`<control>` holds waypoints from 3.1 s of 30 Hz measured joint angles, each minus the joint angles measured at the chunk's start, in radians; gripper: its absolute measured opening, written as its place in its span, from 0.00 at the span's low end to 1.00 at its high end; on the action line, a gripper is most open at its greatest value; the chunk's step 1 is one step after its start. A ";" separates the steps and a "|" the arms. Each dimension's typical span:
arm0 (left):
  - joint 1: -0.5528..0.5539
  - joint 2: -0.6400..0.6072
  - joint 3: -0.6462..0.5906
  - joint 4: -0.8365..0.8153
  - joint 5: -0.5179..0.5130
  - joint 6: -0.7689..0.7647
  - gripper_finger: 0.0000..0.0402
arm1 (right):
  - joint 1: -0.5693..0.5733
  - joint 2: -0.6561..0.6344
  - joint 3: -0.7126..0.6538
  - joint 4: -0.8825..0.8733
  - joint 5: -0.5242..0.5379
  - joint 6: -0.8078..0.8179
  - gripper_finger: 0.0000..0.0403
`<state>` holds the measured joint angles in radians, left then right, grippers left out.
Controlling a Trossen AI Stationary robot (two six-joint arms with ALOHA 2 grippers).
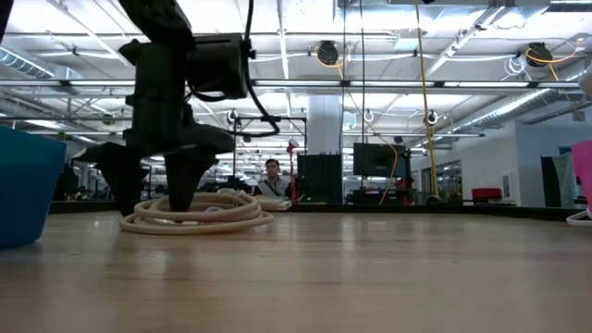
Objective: Pick & Place USB Port
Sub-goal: Put the light brown HDMI cable into the blue bin
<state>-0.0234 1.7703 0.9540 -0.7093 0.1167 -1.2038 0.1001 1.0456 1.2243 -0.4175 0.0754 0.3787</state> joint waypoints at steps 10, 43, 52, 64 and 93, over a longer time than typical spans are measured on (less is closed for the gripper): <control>0.007 -0.023 -0.003 -0.026 0.008 0.002 0.13 | 0.010 -0.014 0.000 -0.004 -0.029 0.013 0.33; -0.196 -0.339 0.326 -0.055 -0.664 -0.345 0.08 | 0.005 -0.002 -0.439 0.690 0.053 0.445 0.33; -0.111 -0.103 0.702 -0.338 -0.535 -0.191 0.08 | 0.018 0.023 -0.439 0.706 0.023 0.445 0.33; -0.113 -0.054 0.793 -0.571 -0.359 -0.114 0.08 | 0.050 0.019 -0.439 0.704 -0.067 0.447 0.33; -0.859 -0.201 0.434 -0.587 0.147 -0.952 0.08 | 0.137 -0.025 -0.438 0.878 -0.148 0.411 0.33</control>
<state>-0.8828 1.5691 1.3882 -1.2961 0.2640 -2.1562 0.2367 1.0210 0.7860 0.4603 -0.0723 0.7895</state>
